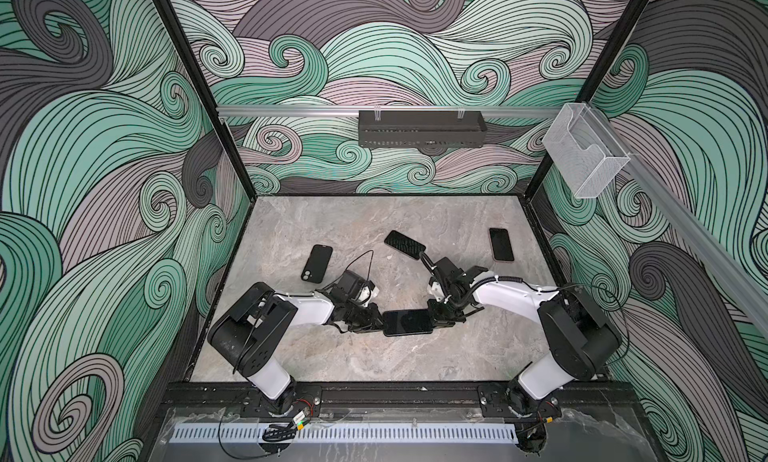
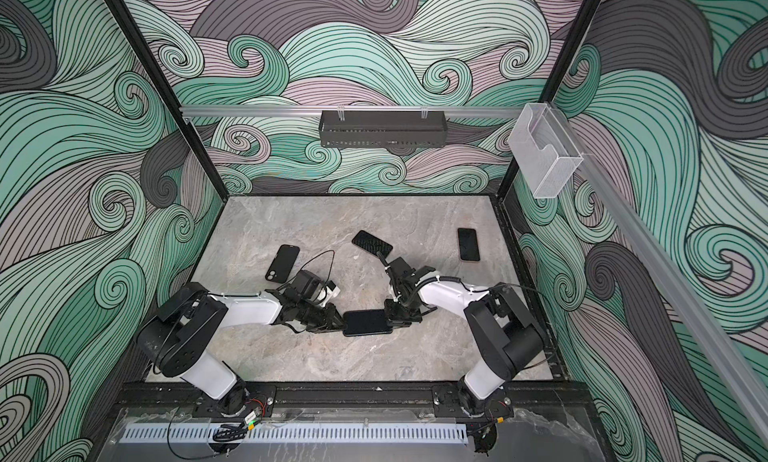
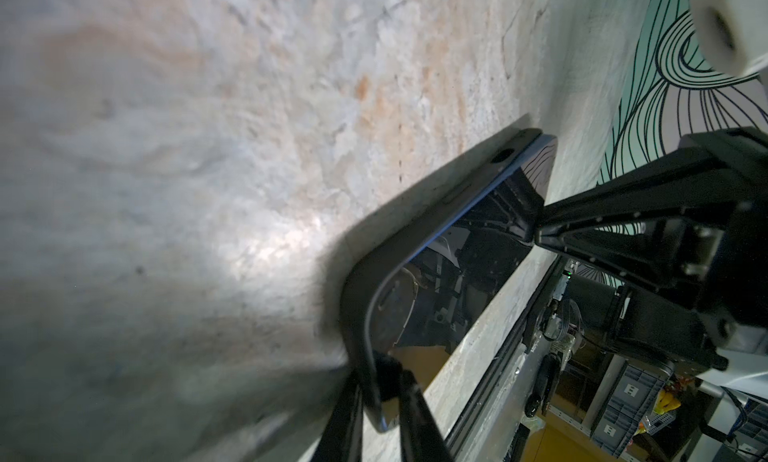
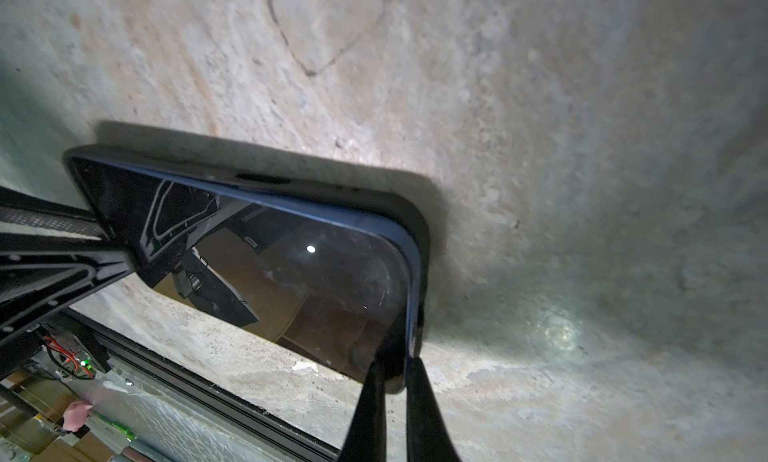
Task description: Put the phone into the phone case
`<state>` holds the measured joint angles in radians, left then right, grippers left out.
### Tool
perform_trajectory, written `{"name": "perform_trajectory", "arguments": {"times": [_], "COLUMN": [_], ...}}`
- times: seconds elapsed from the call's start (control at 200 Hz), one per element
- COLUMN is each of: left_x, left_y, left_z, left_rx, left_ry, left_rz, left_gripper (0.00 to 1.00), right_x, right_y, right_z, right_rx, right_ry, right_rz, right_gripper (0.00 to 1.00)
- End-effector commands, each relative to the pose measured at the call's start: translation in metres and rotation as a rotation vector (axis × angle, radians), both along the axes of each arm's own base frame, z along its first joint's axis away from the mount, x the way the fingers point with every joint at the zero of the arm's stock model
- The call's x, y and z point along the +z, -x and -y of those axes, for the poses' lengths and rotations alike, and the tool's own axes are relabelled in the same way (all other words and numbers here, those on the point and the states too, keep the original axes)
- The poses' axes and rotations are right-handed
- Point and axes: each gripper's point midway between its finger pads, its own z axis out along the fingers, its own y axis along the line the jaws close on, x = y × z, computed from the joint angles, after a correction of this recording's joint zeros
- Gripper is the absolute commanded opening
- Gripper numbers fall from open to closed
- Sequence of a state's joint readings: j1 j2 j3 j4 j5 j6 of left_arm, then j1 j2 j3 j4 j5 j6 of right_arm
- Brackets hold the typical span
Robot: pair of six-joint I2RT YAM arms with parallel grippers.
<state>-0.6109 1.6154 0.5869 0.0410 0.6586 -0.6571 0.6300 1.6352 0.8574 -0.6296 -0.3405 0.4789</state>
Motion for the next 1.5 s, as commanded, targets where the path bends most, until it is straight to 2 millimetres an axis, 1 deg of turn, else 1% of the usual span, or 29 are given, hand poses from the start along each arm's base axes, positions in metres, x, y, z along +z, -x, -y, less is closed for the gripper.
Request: {"name": "perform_trajectory", "arguments": {"times": [0.0, 0.2, 0.44, 0.69, 0.926, 1.091, 1.236, 1.346, 1.491], "left_x": [-0.015, -0.016, -0.019, -0.019, -0.020, -0.023, -0.026, -0.027, -0.027], "left_y": [0.003, 0.003, 0.004, 0.004, 0.001, 0.000, 0.001, 0.002, 0.000], "left_z": [0.003, 0.000, -0.003, -0.005, -0.010, -0.014, -0.015, -0.015, -0.018], "left_rx": [-0.015, -0.005, 0.009, 0.015, 0.040, 0.051, 0.050, 0.049, 0.060], "left_ry": [-0.035, -0.051, -0.064, -0.076, -0.106, -0.128, -0.133, -0.136, -0.155], "left_rz": [0.010, 0.014, 0.013, 0.012, 0.025, 0.023, 0.016, 0.014, 0.015], "left_gripper": [0.19, 0.19, 0.19, 0.19, 0.19, 0.19, 0.21, 0.21, 0.21], "right_x": [-0.095, -0.111, -0.128, -0.133, -0.135, -0.140, -0.141, -0.136, -0.123], "right_y": [0.046, 0.052, 0.057, 0.056, 0.050, 0.051, 0.051, 0.050, 0.045], "right_z": [0.002, 0.002, 0.007, 0.013, 0.031, 0.026, 0.012, 0.008, 0.002], "right_rx": [0.072, 0.061, 0.037, 0.024, 0.023, 0.043, 0.062, 0.063, 0.068], "right_ry": [0.109, 0.112, 0.121, 0.148, 0.269, 0.262, 0.194, 0.171, 0.144], "right_rz": [-0.095, -0.102, -0.108, -0.093, -0.040, -0.040, -0.043, -0.035, -0.013], "right_gripper": [0.08, 0.06, 0.06, 0.05, 0.05, 0.04, 0.03, 0.03, 0.02]}}
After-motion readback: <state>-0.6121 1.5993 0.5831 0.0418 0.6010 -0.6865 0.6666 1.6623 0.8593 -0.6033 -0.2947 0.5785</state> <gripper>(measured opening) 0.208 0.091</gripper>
